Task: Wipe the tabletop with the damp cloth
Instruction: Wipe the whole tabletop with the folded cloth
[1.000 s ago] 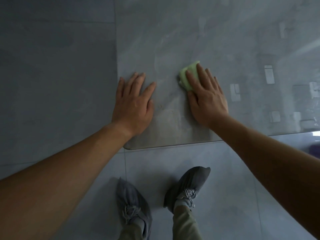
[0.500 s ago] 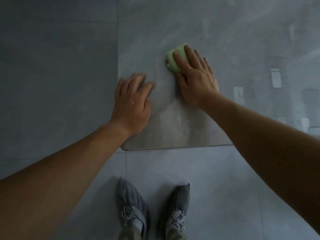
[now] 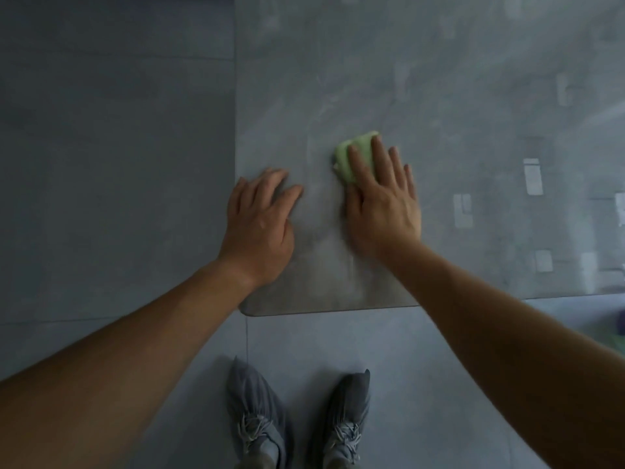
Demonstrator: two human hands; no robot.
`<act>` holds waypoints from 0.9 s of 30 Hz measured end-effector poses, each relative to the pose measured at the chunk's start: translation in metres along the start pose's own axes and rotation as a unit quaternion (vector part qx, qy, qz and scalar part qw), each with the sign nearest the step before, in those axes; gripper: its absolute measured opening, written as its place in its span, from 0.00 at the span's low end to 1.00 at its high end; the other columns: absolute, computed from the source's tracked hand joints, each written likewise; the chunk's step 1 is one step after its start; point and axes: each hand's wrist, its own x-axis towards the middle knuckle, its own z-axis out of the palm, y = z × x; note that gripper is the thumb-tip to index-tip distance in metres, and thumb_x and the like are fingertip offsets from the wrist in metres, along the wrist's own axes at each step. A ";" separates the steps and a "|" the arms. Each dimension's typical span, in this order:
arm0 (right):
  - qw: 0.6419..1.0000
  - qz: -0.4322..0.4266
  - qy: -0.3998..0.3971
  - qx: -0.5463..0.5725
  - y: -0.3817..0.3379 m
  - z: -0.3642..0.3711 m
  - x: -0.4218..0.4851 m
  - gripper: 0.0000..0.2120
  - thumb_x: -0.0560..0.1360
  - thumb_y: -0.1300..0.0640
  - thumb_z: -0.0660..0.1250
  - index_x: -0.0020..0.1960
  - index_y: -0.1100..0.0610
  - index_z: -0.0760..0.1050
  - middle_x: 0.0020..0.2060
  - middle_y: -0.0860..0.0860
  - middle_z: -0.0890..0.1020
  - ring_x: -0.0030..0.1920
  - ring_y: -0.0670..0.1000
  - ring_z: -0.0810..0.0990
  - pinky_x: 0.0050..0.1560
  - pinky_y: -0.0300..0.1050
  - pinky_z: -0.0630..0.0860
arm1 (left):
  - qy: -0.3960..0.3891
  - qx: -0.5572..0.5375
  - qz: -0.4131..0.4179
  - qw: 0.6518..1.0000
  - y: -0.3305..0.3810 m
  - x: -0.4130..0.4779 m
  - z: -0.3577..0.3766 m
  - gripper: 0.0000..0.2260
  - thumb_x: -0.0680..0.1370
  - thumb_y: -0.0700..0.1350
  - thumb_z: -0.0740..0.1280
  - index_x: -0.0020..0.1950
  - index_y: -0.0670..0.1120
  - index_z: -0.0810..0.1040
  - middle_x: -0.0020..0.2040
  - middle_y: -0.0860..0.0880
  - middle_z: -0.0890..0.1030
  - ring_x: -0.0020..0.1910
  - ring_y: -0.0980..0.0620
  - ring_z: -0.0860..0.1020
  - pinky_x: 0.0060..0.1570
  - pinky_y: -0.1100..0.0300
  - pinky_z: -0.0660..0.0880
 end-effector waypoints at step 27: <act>0.961 -0.263 -0.066 -0.061 0.060 -0.044 0.167 0.26 0.82 0.47 0.52 0.80 0.44 0.57 0.81 0.53 0.56 0.80 0.59 0.55 0.79 0.59 0.51 | -0.060 0.096 -0.076 0.991 -0.032 0.211 -0.026 0.29 0.74 0.51 0.55 0.74 0.41 0.64 0.78 0.38 0.59 0.78 0.40 0.56 0.75 0.43 0.53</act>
